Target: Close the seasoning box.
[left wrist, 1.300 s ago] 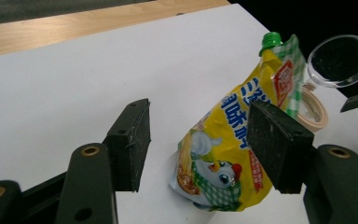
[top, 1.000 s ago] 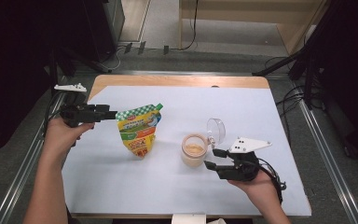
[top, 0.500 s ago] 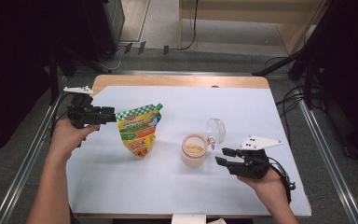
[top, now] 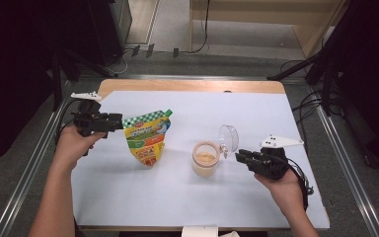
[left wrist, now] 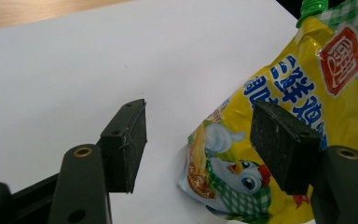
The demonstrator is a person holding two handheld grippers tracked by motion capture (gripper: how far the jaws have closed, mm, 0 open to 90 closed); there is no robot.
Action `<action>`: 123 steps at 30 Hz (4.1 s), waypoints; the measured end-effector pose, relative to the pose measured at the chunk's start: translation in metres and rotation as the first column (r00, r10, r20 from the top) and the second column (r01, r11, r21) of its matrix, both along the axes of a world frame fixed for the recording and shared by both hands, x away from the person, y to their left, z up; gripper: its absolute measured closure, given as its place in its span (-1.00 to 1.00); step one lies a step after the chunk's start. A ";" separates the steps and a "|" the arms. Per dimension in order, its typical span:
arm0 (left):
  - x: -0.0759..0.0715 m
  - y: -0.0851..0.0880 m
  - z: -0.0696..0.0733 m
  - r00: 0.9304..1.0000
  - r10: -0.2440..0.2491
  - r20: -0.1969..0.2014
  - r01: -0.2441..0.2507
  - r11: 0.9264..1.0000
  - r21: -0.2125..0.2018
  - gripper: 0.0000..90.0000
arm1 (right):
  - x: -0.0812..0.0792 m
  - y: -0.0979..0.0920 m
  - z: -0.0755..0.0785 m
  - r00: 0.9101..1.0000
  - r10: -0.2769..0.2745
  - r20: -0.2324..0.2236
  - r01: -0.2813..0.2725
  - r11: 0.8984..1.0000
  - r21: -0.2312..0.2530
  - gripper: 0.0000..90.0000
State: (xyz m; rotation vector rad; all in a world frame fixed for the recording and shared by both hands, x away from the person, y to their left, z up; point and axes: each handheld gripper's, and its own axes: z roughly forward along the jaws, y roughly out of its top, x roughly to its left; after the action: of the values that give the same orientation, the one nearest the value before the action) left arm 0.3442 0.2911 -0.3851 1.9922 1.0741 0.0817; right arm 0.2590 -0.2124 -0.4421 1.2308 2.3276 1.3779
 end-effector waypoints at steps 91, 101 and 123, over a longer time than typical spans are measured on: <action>0.005 -0.005 -0.004 1.000 -0.005 -0.003 0.005 1.000 0.015 -0.24 | 0.023 0.003 -0.009 0.993 0.020 0.120 -0.016 0.999 -0.034 0.09; 0.005 -0.007 -0.006 1.000 -0.011 -0.007 0.011 1.000 0.014 -0.24 | 0.034 -0.014 -0.024 0.993 -0.019 0.115 0.028 0.997 -0.078 -0.14; 0.006 -0.006 -0.007 1.000 -0.002 -0.013 0.002 1.000 0.012 -0.26 | 0.044 -0.038 -0.036 0.987 -0.134 0.086 0.138 0.990 -0.039 -0.51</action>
State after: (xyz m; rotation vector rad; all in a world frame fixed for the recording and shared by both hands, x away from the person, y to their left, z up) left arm 0.3505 0.2853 -0.3925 2.0071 1.0821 0.0746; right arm 0.3032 -0.2506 -0.4783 1.2675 2.1637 1.2996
